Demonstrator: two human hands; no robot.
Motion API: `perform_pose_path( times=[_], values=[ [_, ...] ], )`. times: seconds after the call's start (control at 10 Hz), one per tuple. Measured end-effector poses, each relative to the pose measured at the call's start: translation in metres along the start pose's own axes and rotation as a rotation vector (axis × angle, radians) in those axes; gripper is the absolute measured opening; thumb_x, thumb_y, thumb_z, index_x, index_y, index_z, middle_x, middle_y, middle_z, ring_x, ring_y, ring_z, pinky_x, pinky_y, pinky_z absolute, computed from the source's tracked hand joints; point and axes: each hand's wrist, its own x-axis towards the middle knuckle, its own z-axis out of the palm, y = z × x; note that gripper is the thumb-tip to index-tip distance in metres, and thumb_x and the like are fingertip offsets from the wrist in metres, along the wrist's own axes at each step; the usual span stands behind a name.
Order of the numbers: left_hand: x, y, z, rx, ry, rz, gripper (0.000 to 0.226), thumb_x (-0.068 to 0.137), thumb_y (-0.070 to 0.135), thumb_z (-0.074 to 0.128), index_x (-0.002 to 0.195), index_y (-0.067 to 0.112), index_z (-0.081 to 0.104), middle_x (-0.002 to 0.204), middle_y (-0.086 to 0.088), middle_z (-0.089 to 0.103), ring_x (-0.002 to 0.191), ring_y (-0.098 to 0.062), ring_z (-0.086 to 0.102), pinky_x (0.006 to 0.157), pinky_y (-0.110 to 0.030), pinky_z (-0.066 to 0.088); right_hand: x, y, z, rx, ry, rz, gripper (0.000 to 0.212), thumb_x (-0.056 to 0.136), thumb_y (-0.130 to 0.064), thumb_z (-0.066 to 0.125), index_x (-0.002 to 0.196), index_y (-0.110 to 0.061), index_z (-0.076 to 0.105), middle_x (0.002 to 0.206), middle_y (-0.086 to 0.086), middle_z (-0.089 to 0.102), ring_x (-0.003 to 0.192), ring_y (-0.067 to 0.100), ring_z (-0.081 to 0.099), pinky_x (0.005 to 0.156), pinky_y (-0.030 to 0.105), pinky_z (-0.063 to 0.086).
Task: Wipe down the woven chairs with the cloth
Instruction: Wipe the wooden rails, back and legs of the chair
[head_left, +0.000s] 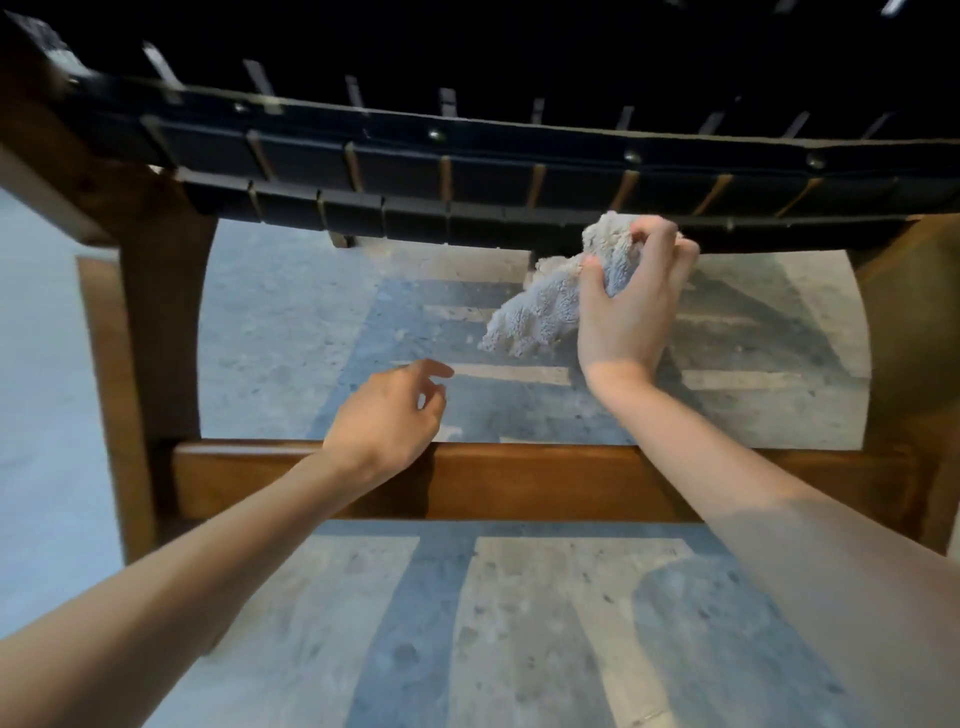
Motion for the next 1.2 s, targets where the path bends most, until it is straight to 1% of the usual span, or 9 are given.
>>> perform_pose_path(
  times=[0.2, 0.3, 0.5, 0.6, 0.7, 0.9, 1.0, 1.1, 1.2],
  values=[
    [-0.003, -0.047, -0.032, 0.066, 0.064, -0.149, 0.03, 0.096, 0.031, 0.043, 0.123, 0.028, 0.056, 0.117, 0.004, 0.064, 0.101, -0.019, 0.059, 0.078, -0.028, 0.043, -0.036, -0.048, 0.048, -0.004, -0.172, -0.103, 0.032, 0.089, -0.014, 0.062, 0.118, -0.007, 0.05, 0.125, 0.014, 0.042, 0.109, 0.027, 0.053, 0.082, 0.037, 0.055],
    [-0.009, -0.063, -0.047, 0.099, 0.056, -0.189, 0.029, 0.096, 0.032, 0.045, 0.122, 0.025, 0.057, 0.118, 0.003, 0.063, 0.1, -0.019, 0.058, 0.073, -0.027, 0.042, -0.051, -0.068, 0.07, 0.002, -0.242, -0.215, 0.033, 0.088, -0.014, 0.062, 0.118, -0.008, 0.05, 0.121, 0.012, 0.043, 0.106, 0.023, 0.051, 0.078, 0.028, 0.05],
    [-0.014, -0.082, -0.066, 0.138, -0.003, -0.278, 0.024, 0.09, 0.019, 0.048, 0.069, 0.01, 0.052, 0.084, -0.017, 0.064, 0.067, -0.029, 0.05, 0.054, -0.028, 0.037, -0.073, -0.104, 0.102, 0.046, -0.393, -0.355, 0.036, 0.088, -0.016, 0.062, 0.121, -0.016, 0.048, 0.117, 0.003, 0.041, 0.093, -0.001, 0.032, 0.058, 0.003, 0.035],
    [-0.013, -0.084, -0.067, 0.185, -0.106, -0.244, 0.019, 0.093, 0.015, 0.041, 0.082, 0.008, 0.055, 0.091, -0.016, 0.062, 0.076, -0.032, 0.055, 0.059, -0.031, 0.043, -0.079, -0.124, 0.114, 0.078, -0.47, -0.403, 0.041, 0.086, -0.012, 0.065, 0.123, -0.017, 0.048, 0.119, 0.002, 0.043, 0.095, 0.002, 0.037, 0.063, 0.006, 0.033],
    [-0.01, -0.085, -0.068, 0.171, -0.216, -0.178, 0.017, 0.096, 0.009, 0.036, 0.089, 0.007, 0.051, 0.105, -0.021, 0.062, 0.091, -0.036, 0.057, 0.07, -0.034, 0.04, -0.081, -0.137, 0.123, 0.073, -0.53, -0.463, 0.043, 0.087, -0.008, 0.064, 0.127, -0.014, 0.049, 0.123, 0.004, 0.046, 0.102, 0.011, 0.047, 0.073, 0.017, 0.044],
    [-0.022, -0.088, -0.069, 0.248, -0.142, -0.132, 0.042, 0.101, 0.029, 0.029, 0.103, 0.007, 0.065, 0.101, -0.012, 0.065, 0.095, -0.03, 0.06, 0.072, -0.029, 0.04, -0.082, -0.143, 0.135, 0.159, -0.658, -0.565, 0.044, 0.087, -0.001, 0.06, 0.128, -0.013, 0.051, 0.127, 0.004, 0.05, 0.112, 0.018, 0.052, 0.091, 0.029, 0.048],
    [-0.031, -0.085, -0.069, 0.318, -0.091, -0.032, 0.05, 0.102, 0.036, 0.019, 0.094, 0.008, 0.06, 0.087, -0.01, 0.062, 0.085, -0.029, 0.059, 0.069, -0.031, 0.038, -0.072, -0.134, 0.138, 0.027, -0.833, -0.545, 0.038, 0.095, -0.011, 0.049, 0.13, -0.027, 0.052, 0.126, 0.0, 0.05, 0.11, 0.018, 0.051, 0.091, 0.035, 0.045],
    [-0.046, -0.087, -0.068, 0.449, 0.007, 0.133, 0.044, 0.103, 0.036, 0.018, 0.084, 0.016, 0.053, 0.071, -0.003, 0.058, 0.067, -0.024, 0.057, 0.064, -0.036, 0.048, -0.065, -0.103, 0.129, -0.217, -0.89, -0.545, 0.05, 0.092, 0.001, 0.045, 0.137, -0.021, 0.049, 0.132, 0.006, 0.047, 0.121, 0.025, 0.04, 0.098, 0.032, 0.034],
    [-0.056, -0.089, -0.068, 0.49, 0.104, 0.22, 0.05, 0.102, 0.04, 0.015, 0.08, 0.02, 0.056, 0.068, 0.002, 0.059, 0.062, -0.019, 0.058, 0.06, -0.033, 0.048, -0.066, -0.073, 0.102, -0.2, -0.852, -0.43, 0.051, 0.091, 0.005, 0.048, 0.135, -0.021, 0.052, 0.129, -0.001, 0.051, 0.122, 0.019, 0.039, 0.101, 0.028, 0.032]
  ],
)
